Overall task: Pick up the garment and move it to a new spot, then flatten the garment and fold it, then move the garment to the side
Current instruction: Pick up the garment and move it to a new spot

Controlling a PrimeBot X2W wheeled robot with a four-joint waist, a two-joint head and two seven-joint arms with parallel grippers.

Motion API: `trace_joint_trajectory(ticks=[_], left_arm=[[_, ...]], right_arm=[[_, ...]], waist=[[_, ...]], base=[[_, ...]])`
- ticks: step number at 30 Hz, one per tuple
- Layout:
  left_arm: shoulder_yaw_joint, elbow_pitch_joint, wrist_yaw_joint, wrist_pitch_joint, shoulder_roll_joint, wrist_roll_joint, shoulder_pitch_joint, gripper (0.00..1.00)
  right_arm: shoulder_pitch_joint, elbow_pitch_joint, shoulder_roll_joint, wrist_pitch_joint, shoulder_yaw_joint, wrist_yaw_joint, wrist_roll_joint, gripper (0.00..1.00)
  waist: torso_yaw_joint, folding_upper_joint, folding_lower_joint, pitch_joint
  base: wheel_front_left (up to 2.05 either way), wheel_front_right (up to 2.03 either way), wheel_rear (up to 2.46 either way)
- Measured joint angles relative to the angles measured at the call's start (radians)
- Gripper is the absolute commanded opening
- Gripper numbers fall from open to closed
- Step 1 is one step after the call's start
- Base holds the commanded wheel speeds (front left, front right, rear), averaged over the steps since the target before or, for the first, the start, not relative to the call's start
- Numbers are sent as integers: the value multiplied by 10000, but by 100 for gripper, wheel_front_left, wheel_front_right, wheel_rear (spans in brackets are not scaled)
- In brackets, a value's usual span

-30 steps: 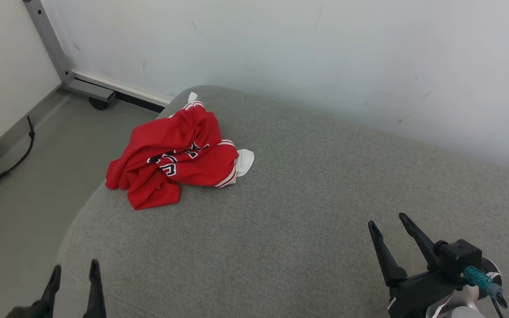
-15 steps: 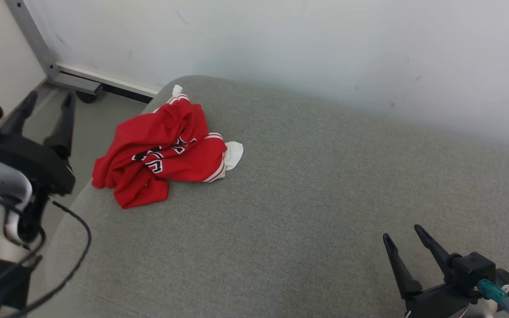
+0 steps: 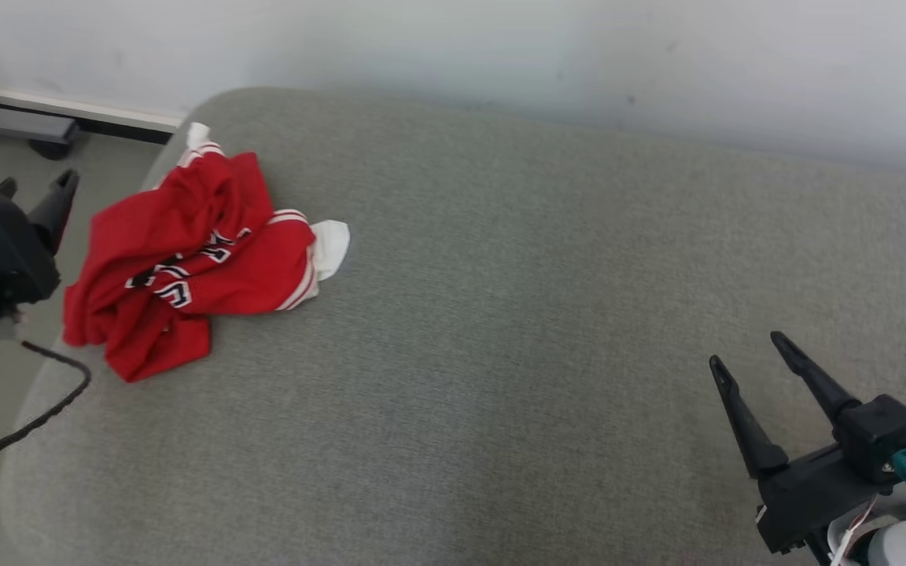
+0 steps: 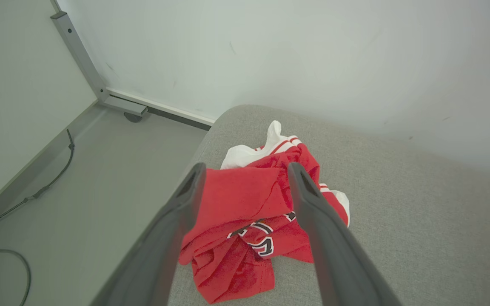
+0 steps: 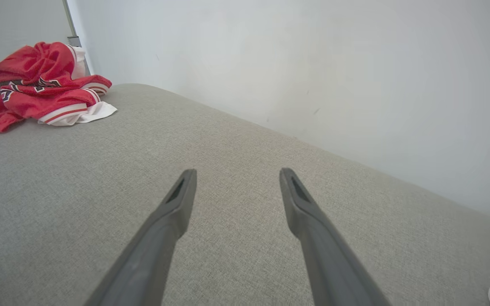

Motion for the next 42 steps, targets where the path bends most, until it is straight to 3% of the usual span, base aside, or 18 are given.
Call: trace_joint_trajectory(ticks=[4, 11, 26, 27, 29, 30, 34, 42], left_arm=[[-491, 278, -2, 460, 470, -295, -435, 100], [-1152, 754, -2, 1189, 625, -677, -871, 100], [-2194, 2253, -2, 2765, 215, -1271, -1399, 100], [-2286, 2259, -2, 2811, 236, -1310, -1404, 82], [-2472, 2253, -2, 2811, 257, -1323, -1432, 6], [-2606, 2220, -2, 2809, 282, -1329, -1450, 0], [-3150, 1931, -2, 2499, 426, -1383, -1602, 0], [-4027, 997, -2, 742, 736, -1402, -2461, 0]], right_arm=[[-15, -449, -272, 259, -198, -13, -142, 100], [-125, -1041, -539, 554, -479, -102, -232, 100], [-177, -1801, -851, 1145, -1028, -276, -405, 100], [-177, -1825, -851, 1212, -1039, -276, -405, 100], [-177, -1925, -848, 1269, -1039, -282, -441, 100], [-177, -1958, -848, 1313, -1041, -286, -464, 100], [-177, -2017, -840, 1430, -1068, -288, -487, 100], [-413, -1762, -570, 1473, -989, -288, -493, 100]], waist=[[-368, 0, 0, 464], [-827, 0, 0, 1227], [-1276, 1, 1, 2709], [-1262, 1, 0, 2742], [-1219, 1, 0, 2776], [-1197, 0, -1, 2786], [-1102, 0, -1, 2810], [-1051, -1, -1, 2566]], base=[[0, 0, 0], [0, 0, 0], [0, 0, 0], [0, 0, 0], [0, 0, 0], [0, 0, 0], [0, 0, 0], [0, 0, 0]])
